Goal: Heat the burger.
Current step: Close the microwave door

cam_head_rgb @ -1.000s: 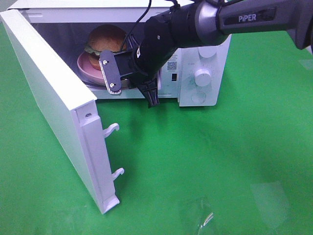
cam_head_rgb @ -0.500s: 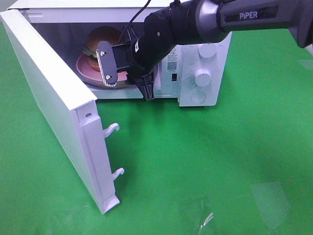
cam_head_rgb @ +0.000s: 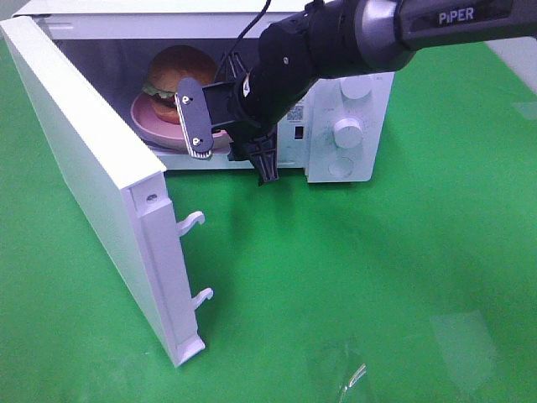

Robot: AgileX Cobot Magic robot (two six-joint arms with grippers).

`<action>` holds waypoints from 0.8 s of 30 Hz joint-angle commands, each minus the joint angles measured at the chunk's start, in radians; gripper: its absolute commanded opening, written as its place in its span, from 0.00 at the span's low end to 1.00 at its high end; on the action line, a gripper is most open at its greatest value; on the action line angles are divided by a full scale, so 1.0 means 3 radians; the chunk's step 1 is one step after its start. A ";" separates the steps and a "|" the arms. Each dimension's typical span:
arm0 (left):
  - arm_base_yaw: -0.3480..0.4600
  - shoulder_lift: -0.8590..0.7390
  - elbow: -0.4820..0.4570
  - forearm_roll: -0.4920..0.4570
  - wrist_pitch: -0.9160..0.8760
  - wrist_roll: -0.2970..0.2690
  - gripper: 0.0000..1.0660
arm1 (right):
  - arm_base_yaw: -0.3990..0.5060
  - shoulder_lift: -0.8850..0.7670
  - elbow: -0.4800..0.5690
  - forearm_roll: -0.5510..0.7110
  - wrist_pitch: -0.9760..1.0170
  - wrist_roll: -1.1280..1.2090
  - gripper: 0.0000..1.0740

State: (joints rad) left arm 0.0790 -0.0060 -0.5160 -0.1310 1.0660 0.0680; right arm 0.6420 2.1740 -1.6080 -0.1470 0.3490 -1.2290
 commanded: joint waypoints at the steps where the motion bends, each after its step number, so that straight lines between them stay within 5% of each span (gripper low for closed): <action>1: 0.0003 -0.0053 0.0003 0.0010 -0.0003 -0.0013 0.92 | 0.0000 -0.0127 0.0083 0.0003 0.0007 0.0030 0.47; 24: 0.0003 -0.0053 0.0003 0.0007 -0.0003 -0.0013 0.92 | 0.0233 -0.0783 0.0847 0.0007 -0.0050 0.0197 0.56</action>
State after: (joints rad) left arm 0.0790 -0.0060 -0.5160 -0.1310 1.0660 0.0680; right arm 0.7090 1.9520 -1.3580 -0.1480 0.3390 -1.1830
